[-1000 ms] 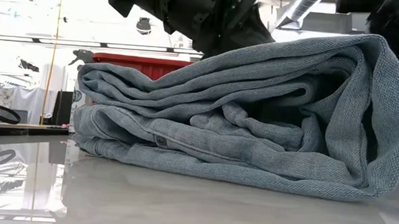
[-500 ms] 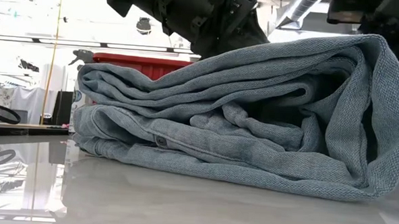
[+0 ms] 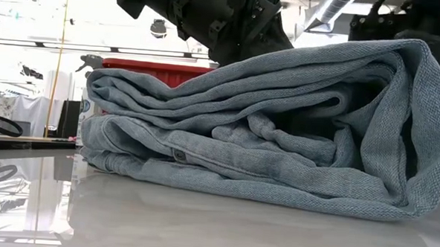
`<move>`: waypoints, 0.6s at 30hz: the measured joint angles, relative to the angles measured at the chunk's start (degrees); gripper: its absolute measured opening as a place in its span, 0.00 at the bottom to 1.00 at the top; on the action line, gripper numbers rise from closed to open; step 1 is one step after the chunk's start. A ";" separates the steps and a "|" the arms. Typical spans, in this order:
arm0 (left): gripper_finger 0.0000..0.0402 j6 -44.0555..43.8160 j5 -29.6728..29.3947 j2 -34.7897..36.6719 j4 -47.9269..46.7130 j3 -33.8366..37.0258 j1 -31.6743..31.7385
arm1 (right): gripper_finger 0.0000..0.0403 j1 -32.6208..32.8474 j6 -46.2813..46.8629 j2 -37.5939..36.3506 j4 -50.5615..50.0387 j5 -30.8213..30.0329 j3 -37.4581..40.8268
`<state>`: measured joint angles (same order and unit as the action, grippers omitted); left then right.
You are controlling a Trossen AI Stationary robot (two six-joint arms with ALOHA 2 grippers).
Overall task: Fold Laundry from Bin
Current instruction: Fold the light blue pants
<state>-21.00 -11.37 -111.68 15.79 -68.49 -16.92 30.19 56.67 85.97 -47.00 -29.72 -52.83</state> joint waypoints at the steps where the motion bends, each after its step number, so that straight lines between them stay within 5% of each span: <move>1: 0.00 0.10 -0.01 0.00 -0.14 0.00 -0.04 | 0.17 -0.04 -0.72 0.00 -0.05 0.60 -0.27; 4: 0.00 0.24 0.08 -0.72 0.58 0.00 -0.07 | 0.05 -0.10 -4.09 0.00 -0.07 2.71 -1.44; 18: 0.00 -3.16 2.04 -6.49 0.81 0.02 -1.50 | 0.05 -5.14 -4.24 -4.75 0.68 10.01 -2.19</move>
<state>-24.16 -9.33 -118.17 16.60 -68.47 -18.42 25.06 52.43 81.22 -46.32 -19.72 -55.02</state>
